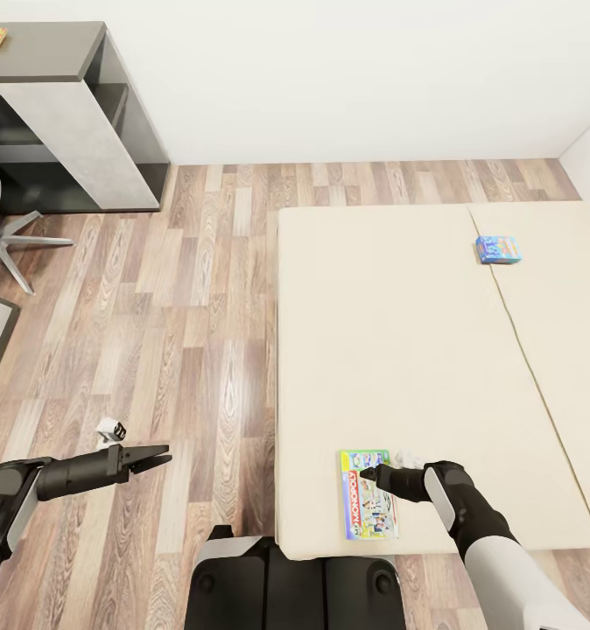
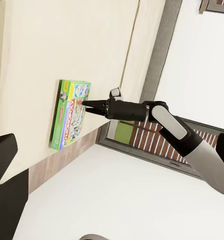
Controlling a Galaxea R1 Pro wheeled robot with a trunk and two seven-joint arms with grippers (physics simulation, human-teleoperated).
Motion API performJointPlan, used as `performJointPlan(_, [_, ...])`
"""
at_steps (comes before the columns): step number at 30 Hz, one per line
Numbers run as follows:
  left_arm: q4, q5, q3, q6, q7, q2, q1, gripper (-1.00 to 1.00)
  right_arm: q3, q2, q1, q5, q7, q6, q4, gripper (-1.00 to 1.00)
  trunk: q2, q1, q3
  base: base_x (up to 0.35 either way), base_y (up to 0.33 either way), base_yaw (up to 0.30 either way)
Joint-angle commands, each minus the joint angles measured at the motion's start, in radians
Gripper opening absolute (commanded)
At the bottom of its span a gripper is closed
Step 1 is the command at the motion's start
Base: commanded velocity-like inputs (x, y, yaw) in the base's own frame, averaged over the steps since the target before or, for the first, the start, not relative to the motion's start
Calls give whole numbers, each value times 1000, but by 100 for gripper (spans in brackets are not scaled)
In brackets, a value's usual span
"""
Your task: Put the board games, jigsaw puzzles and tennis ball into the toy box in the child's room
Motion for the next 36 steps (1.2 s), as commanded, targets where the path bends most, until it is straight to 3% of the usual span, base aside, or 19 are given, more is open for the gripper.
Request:
performJointPlan(1, [0,-1,0,11,-4,0,0,100,-2,0,0,-6,0,6,-1,100,-1,0,-1,0,32,0])
performJointPlan(36, [0,-1,0,11,-4,0,0,100,-2,0,0,-6,0,6,-1,100,-1,0,-1,0,55,0])
